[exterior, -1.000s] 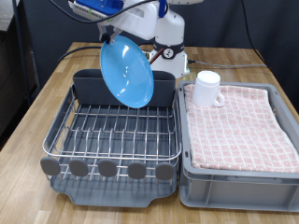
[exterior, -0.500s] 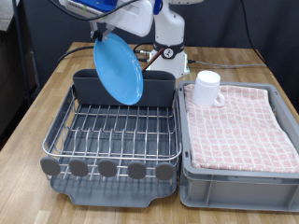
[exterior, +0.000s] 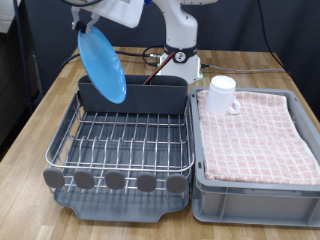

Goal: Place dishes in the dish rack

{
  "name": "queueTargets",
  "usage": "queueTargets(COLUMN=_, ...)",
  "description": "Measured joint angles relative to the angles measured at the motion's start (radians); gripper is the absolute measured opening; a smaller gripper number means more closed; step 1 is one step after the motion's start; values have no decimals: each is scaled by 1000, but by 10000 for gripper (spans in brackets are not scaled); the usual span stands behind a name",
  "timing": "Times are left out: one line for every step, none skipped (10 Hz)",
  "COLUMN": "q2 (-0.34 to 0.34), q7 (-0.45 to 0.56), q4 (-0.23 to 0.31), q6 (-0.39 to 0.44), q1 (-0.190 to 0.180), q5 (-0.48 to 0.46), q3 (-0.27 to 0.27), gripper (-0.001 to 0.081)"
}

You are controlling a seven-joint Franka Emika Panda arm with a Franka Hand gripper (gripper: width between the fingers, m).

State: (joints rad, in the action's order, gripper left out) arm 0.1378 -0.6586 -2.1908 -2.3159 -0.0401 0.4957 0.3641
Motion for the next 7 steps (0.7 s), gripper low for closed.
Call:
queueTargets(q2=-13, q7=16, q4=8, q6=-2, q1=1, q5=10, q3=7, gripper=18)
queueTargets(q2=-29, q7=18, q4=18, q6=0, q1=1, q5=37, q3=10, gripper=18)
queueTargets(q2=-49, q7=16, q4=31, q6=3, q1=2, q5=67, q3=10, gripper=18)
queueTargets(q2=-70, q7=7, q4=42, q6=2, q1=1, q5=101, q3=9, gripper=18)
queueTargets(q2=-88, q7=-8, q4=48, q6=-13, q1=0, q5=125, q3=8, gripper=18)
queueTargets(q2=-104, q7=-26, q4=50, q6=-37, q1=-1, q5=135, q3=8, gripper=18)
queueTargets(q2=-117, q7=-46, q4=50, q6=-56, q1=-2, q5=145, q3=7, gripper=18)
